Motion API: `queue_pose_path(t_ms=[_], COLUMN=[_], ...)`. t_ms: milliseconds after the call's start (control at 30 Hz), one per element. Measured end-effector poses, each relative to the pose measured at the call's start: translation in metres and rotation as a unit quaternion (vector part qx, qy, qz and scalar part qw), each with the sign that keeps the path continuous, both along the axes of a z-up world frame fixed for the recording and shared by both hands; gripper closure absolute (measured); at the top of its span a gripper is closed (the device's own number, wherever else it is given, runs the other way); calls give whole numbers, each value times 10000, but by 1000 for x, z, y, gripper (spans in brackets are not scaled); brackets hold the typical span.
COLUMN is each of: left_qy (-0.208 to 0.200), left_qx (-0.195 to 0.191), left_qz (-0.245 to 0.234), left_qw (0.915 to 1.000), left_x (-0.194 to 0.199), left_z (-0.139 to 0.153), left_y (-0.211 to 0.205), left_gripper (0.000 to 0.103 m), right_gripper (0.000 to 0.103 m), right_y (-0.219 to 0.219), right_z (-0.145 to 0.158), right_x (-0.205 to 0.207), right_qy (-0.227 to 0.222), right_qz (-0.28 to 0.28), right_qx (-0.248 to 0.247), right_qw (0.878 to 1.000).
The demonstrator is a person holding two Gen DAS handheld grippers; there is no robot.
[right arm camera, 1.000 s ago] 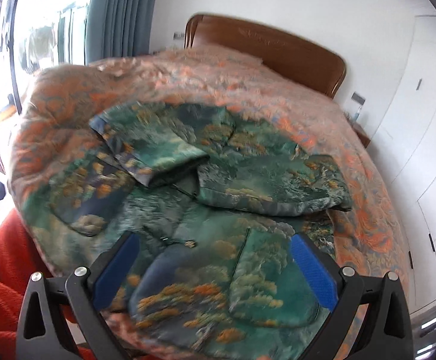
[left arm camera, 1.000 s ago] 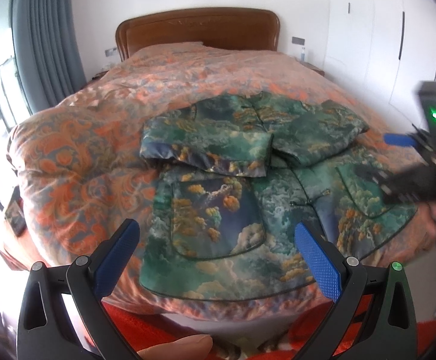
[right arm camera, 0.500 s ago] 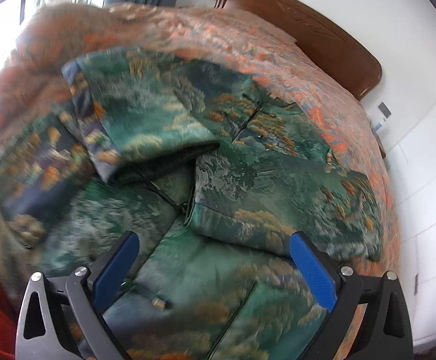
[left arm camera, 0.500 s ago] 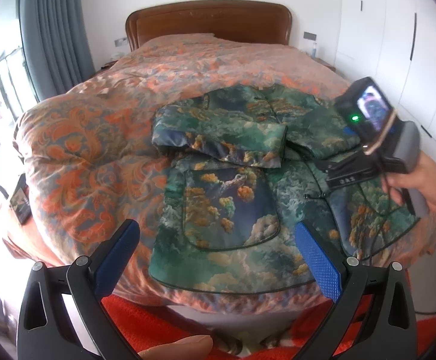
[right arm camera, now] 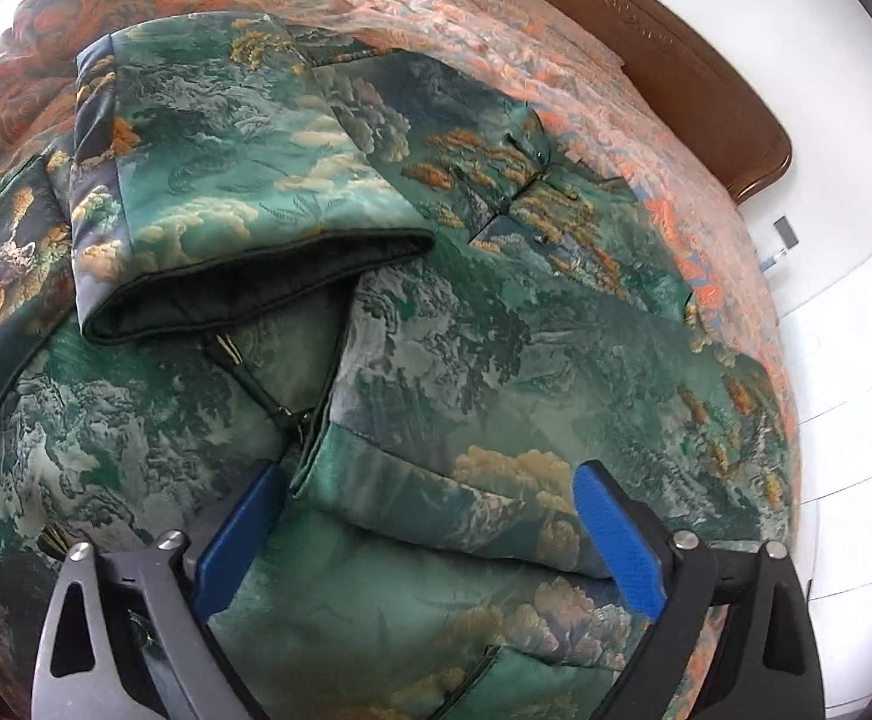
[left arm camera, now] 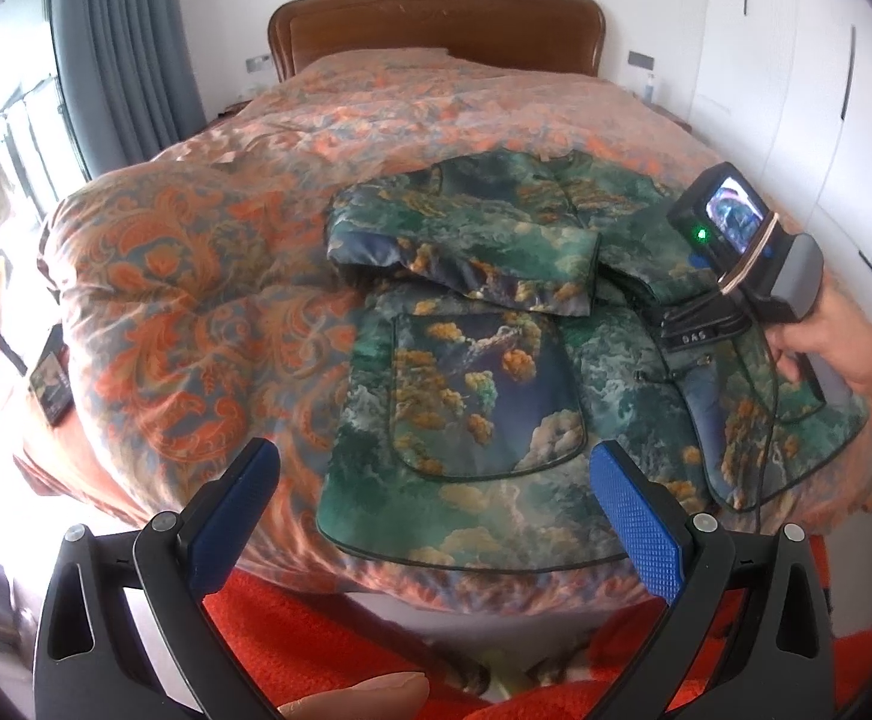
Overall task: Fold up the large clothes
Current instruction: 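Reach the right gripper to the folded sleeve cuff and close on it, then pull the held sleeve outward from the jacket body with the right gripper, then release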
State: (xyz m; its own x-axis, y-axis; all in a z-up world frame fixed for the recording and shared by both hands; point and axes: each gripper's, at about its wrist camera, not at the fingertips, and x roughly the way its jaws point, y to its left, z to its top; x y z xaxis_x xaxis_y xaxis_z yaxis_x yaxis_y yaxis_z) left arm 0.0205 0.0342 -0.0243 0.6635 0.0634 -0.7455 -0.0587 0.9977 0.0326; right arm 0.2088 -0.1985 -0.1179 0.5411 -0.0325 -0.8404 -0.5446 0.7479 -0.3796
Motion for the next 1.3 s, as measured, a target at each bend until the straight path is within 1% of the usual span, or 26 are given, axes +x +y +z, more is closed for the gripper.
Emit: queue_pose_path(t_ms=[33, 67, 133, 167, 200, 233, 300, 433, 467, 500, 533, 567, 600, 667, 733, 767, 833, 933, 967, 1000, 1067, 1100, 1167, 1233, 1267, 1300], left_qy=[18, 29, 41, 40, 40, 40, 43, 104, 123, 142, 165, 174, 180, 180, 182, 188, 211, 253, 265, 273, 281, 282, 290, 303, 315, 325], left_qx=[3, 3, 22, 27, 36, 52, 69, 46, 50, 56, 69, 78, 94, 131, 164, 178, 210, 250, 270, 297, 350, 373, 426, 467, 486, 501], left_qz=[-9, -14, -31, -40, -52, -65, -73, -64, -68, -77, -101, -120, -147, -209, -260, -283, -311, -344, -362, -387, -437, -459, -500, -516, -520, -522], left_qw=[10000, 10000, 10000, 10000, 10000, 10000, 9999, 9999, 9999, 9999, 9998, 9997, 9997, 9995, 9994, 9993, 9991, 9988, 9986, 9984, 9980, 9978, 9974, 9971, 9970, 9969], left_x=[1, 1, 2, 2, 2, 2, 1, 4, 5, 6, 7, 7, 8, 8, 9, 10, 11, 14, 14, 15, 15, 15, 14, 14, 14, 14], left_z=[-1, -1, -1, -1, -1, -1, -1, -5, -5, -6, -7, -8, -9, -9, -9, -8, -9, -9, -9, -9, -8, -8, -8, -8, -8, -8], left_y=[-1, -1, -2, -3, -3, -4, -5, -4, -4, -5, -7, -8, -10, -15, -20, -22, -25, -30, -33, -36, -40, -43, -48, -51, -53, -53], left_gripper=[0, 0, 0, 0, 0, 0, 0, 0, 0, 0, 0, 0, 0, 0, 0, 0, 0, 0, 0, 0, 0, 0, 0, 0, 0, 0], right_gripper=[19, 25, 50, 58, 71, 78, 84, 88, 88, 89, 89, 89, 90, 90, 90, 90, 90, 90, 90, 90, 90, 90, 90, 90, 90, 90], right_y=[-1, -2, -6, -8, -10, -11, -23, -63, -78, -102, -114, -134, -163, -206, -247, -262, -305, -358, -370, -389, -418, -430, -459, -482, -491, -504], right_z=[0, 0, 3, 7, 11, 14, 31, 75, 89, 108, 118, 131, 147, 166, 178, 181, 189, 191, 189, 186, 176, 172, 155, 137, 131, 116], right_x=[1, 2, 2, 1, -1, -3, -4, 2, 3, 5, 9, 11, 11, 13, 12, 11, 4, -4, -5, -7, -8, -10, -9, -10, -12, -13], right_qy=[61, 105, 264, 342, 322, 277, 108, -275, -420, -631, -730, -871, -1063, -1267, -1422, -1474, -1671, -1901, -1939, -1992, -2055, -2088, -2087, -1992, -1959, -1883], right_qz=[-17, -23, -28, -33, -61, -84, -215, -717, -888, -1166, -1309, -1521, -1820, -2241, -2633, -2758, -3161, -3644, -3752, -3950, -4233, -4342, -4666, -4943, -5026, -5196], right_qx=[62, 112, 305, 435, 472, 481, 682, 1202, 1340, 1531, 1621, 1754, 1904, 2034, 2109, 2126, 2165, 2196, 2193, 2174, 2106, 2034, 1886, 1885, 1880, 1899], right_qw=[10000, 9999, 9992, 9985, 9983, 9984, 9974, 9898, 9861, 9793, 9753, 9688, 9588, 9446, 9306, 9258, 9084, 8848, 8795, 8701, 8569, 8523, 8385, 8249, 8208, 8115])
